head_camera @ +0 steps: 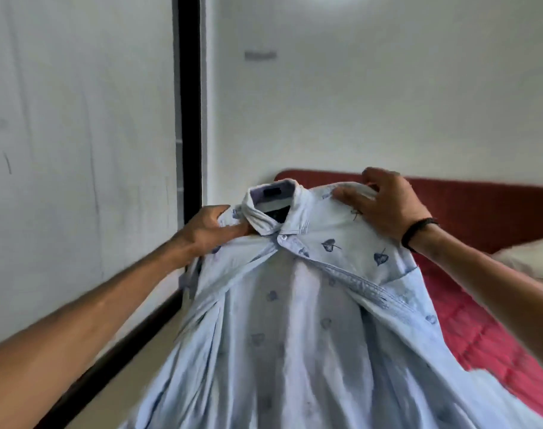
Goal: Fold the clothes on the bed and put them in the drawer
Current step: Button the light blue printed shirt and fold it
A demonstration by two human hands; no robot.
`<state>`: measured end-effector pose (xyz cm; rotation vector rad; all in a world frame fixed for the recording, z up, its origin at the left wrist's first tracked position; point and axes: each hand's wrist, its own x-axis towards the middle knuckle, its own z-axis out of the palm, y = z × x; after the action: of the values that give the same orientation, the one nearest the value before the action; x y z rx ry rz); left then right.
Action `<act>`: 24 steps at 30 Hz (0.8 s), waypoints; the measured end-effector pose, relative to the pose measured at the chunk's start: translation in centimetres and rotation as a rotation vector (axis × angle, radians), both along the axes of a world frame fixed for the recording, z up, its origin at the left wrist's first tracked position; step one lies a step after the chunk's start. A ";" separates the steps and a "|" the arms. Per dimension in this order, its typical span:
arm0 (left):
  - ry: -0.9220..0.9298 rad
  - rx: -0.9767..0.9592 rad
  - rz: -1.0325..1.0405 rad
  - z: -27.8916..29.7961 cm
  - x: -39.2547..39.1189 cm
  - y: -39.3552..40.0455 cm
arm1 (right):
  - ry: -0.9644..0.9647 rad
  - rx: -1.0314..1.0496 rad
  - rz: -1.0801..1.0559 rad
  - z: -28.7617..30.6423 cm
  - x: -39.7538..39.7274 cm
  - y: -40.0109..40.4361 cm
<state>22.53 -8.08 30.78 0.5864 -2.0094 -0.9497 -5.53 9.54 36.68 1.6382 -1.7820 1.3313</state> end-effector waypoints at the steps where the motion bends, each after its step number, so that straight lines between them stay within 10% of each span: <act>1: 0.010 -0.113 0.047 3.4 0.6 0.5 | -0.003 -0.072 -0.024 3.1 0.1 0.5; 10: 0.156 -0.799 0.420 26.9 3.0 6.6 | -0.084 -0.339 0.096 18.3 1.1 7.1; 14: 0.167 -0.786 0.449 30.7 4.2 7.4 | 0.294 0.124 -0.099 20.9 1.5 10.9; 18: 0.172 -0.721 0.262 30.3 2.4 9.1 | 0.235 -0.244 -0.278 25.2 0.0 13.5; 24: -0.417 -1.224 0.455 28.5 2.6 9.9 | 0.255 -0.011 -0.437 26.1 -2.4 16.1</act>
<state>25.13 1.84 59.24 0.4843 -2.2037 0.7415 -7.95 25.63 62.75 1.2475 -1.8306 0.8923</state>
